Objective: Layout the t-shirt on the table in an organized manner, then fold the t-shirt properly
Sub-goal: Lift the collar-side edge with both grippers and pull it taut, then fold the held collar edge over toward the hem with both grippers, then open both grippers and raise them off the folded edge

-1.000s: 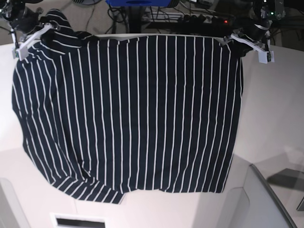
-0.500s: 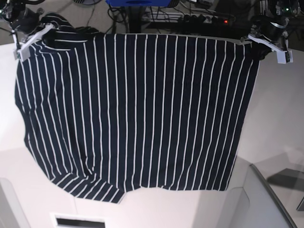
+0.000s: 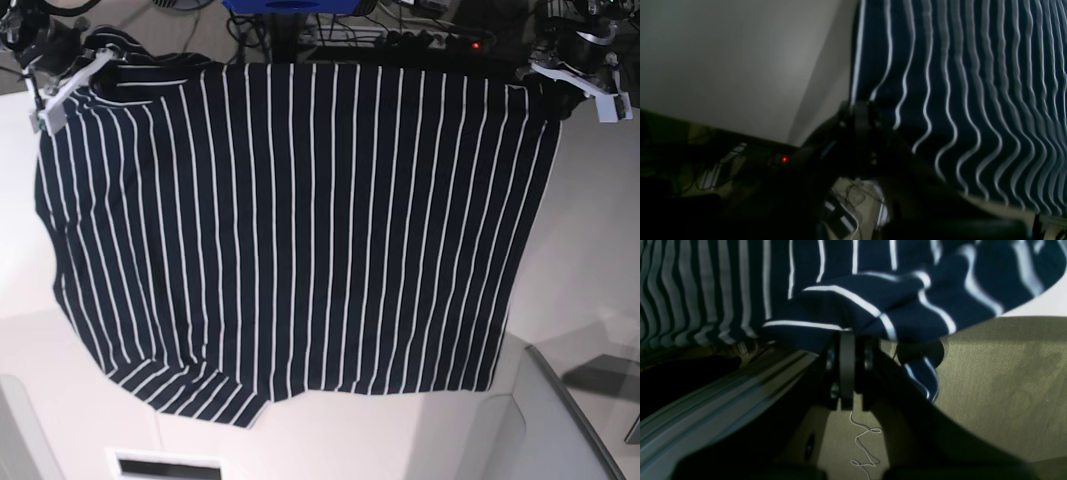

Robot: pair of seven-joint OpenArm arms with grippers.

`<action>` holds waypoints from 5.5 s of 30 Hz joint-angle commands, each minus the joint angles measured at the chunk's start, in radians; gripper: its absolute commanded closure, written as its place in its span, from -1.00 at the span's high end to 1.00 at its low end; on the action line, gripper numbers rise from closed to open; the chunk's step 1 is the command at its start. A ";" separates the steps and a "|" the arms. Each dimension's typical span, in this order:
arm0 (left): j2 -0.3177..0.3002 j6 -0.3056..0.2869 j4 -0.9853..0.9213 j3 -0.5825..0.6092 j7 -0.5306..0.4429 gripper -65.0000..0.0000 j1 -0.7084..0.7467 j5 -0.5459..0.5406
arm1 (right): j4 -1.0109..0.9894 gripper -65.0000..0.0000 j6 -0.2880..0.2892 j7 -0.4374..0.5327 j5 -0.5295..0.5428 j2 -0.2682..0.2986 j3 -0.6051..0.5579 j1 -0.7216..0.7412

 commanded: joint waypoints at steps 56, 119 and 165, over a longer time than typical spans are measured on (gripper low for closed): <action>0.023 0.081 -0.172 0.044 0.350 -1.00 -0.573 0.253 | -0.486 -1.00 0.001 -0.193 -0.100 0.154 -0.148 0.784; -0.019 0.084 -0.434 0.110 0.169 0.86 -0.758 0.416 | -0.604 0.03 -0.209 0.174 -0.289 0.109 -0.334 0.911; 0.104 -0.037 -0.354 -0.076 0.096 -0.05 -0.525 0.204 | -0.225 0.03 -0.045 0.107 0.023 -0.058 0.203 0.347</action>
